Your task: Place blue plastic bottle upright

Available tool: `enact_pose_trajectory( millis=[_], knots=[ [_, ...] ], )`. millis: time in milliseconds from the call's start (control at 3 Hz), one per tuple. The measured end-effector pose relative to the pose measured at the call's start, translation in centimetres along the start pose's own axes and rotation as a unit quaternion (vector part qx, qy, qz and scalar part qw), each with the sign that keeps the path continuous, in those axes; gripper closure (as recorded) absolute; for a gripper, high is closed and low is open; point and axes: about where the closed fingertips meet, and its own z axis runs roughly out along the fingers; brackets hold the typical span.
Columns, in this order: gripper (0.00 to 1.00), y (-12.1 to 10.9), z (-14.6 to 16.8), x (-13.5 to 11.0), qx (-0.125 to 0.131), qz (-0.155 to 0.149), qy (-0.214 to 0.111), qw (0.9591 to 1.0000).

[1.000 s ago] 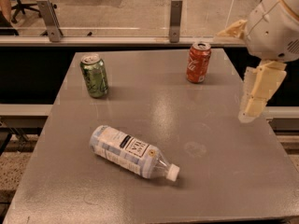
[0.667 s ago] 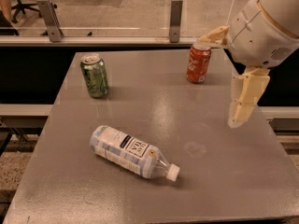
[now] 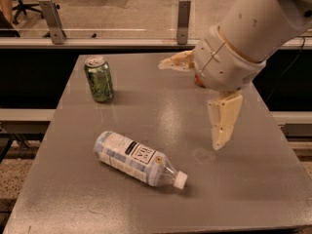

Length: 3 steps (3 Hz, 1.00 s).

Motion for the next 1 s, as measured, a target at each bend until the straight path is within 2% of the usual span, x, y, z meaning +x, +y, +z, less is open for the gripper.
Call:
enact_pose_trajectory(
  millis=[333, 667, 1000],
  knots=[
    [0.00, -0.5, 1.6, -2.3, -0.010, -0.077, -0.028, 0.9966],
    [0.00, -0.7, 2.7, -4.0, -0.008, -0.158, -0.063, 0.9854],
    [0.00, -0.1, 3.3, -5.3, -0.005, -0.238, -0.088, 0.9673]
  ],
)
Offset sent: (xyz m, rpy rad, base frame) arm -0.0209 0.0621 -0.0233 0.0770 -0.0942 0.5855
